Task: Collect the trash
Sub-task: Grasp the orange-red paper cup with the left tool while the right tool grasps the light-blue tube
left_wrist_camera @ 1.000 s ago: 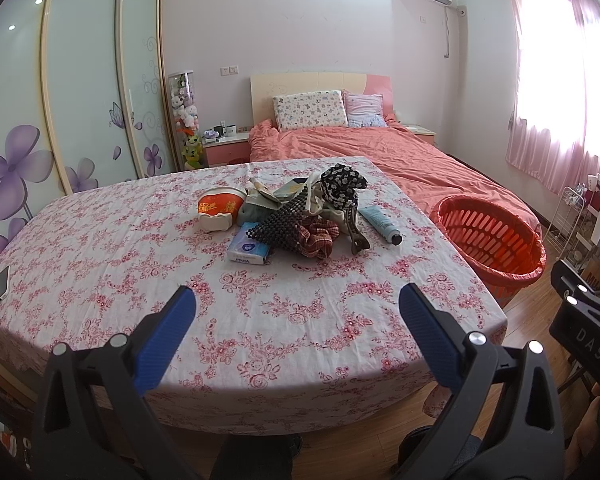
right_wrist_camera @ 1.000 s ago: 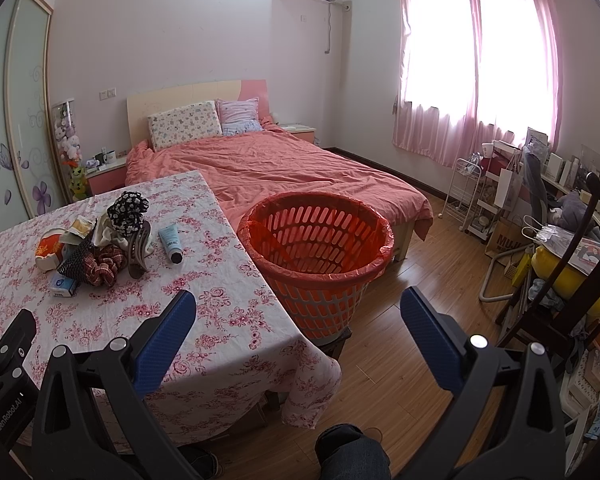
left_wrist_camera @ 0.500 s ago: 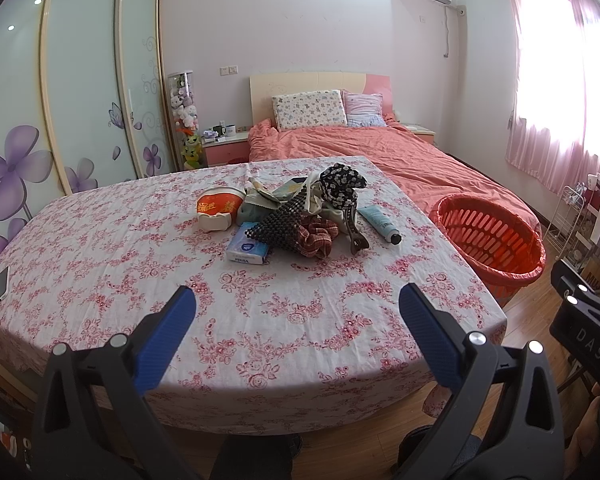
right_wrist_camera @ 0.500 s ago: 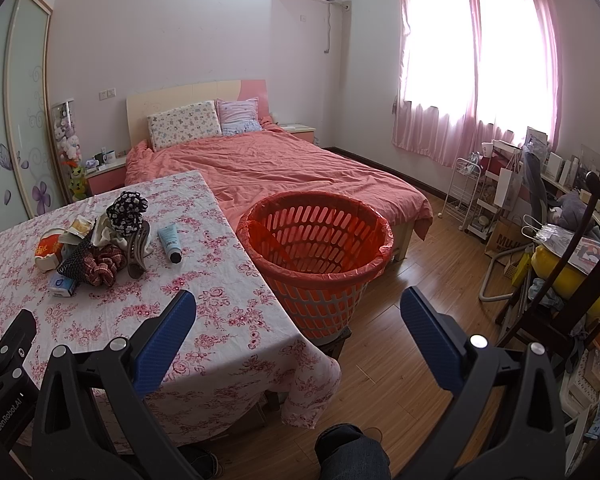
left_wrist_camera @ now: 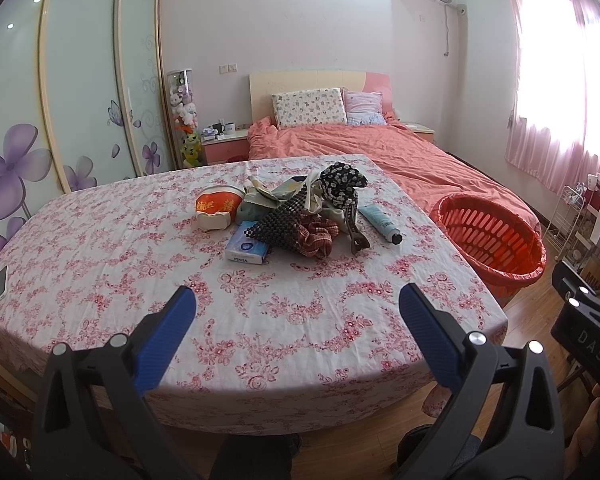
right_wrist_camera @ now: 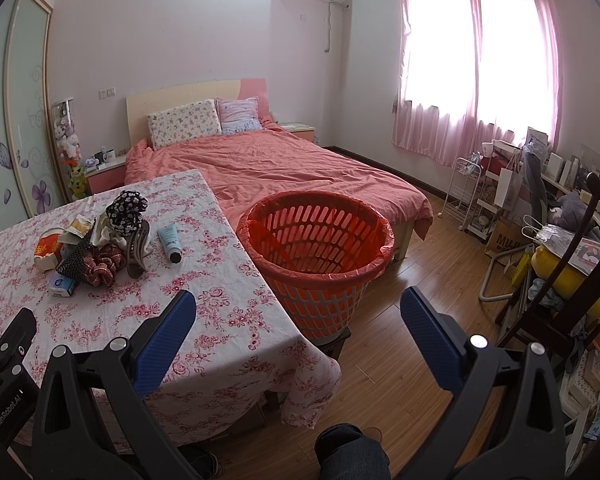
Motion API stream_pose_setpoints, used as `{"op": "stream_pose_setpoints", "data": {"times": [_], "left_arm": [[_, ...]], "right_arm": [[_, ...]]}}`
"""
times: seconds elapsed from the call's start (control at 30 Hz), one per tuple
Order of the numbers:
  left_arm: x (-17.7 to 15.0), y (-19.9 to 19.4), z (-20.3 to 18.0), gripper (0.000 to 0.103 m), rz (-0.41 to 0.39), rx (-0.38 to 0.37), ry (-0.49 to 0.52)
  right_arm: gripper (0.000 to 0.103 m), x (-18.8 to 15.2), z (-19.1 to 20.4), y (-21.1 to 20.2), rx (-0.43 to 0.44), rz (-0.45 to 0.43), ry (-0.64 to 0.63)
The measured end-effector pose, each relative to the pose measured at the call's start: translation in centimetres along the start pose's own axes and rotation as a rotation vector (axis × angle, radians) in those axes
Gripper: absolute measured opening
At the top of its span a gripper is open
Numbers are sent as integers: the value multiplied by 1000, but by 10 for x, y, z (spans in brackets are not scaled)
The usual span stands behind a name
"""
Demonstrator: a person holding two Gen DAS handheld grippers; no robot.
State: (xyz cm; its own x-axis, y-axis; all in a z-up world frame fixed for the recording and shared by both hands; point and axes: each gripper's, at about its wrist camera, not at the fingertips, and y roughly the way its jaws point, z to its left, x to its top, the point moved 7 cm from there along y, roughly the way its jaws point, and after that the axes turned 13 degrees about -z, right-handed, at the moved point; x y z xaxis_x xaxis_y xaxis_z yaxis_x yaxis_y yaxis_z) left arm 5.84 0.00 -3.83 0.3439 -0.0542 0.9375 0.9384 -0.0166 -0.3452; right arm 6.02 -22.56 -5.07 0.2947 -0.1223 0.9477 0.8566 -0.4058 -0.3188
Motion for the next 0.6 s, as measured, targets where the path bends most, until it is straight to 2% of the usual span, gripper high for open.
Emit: {"op": "stream_pose_setpoints", "data": {"times": [0.1, 0.33, 0.6], "left_arm": [[0, 0, 0, 99, 4, 3, -2], [4, 29, 12, 99, 18, 38, -10], [8, 86, 66, 99, 76, 135, -52]], "right_arm": [[101, -1, 2, 1, 3, 4, -3], [101, 3, 11, 21, 31, 17, -14], [101, 12, 44, 65, 115, 34, -8]]}}
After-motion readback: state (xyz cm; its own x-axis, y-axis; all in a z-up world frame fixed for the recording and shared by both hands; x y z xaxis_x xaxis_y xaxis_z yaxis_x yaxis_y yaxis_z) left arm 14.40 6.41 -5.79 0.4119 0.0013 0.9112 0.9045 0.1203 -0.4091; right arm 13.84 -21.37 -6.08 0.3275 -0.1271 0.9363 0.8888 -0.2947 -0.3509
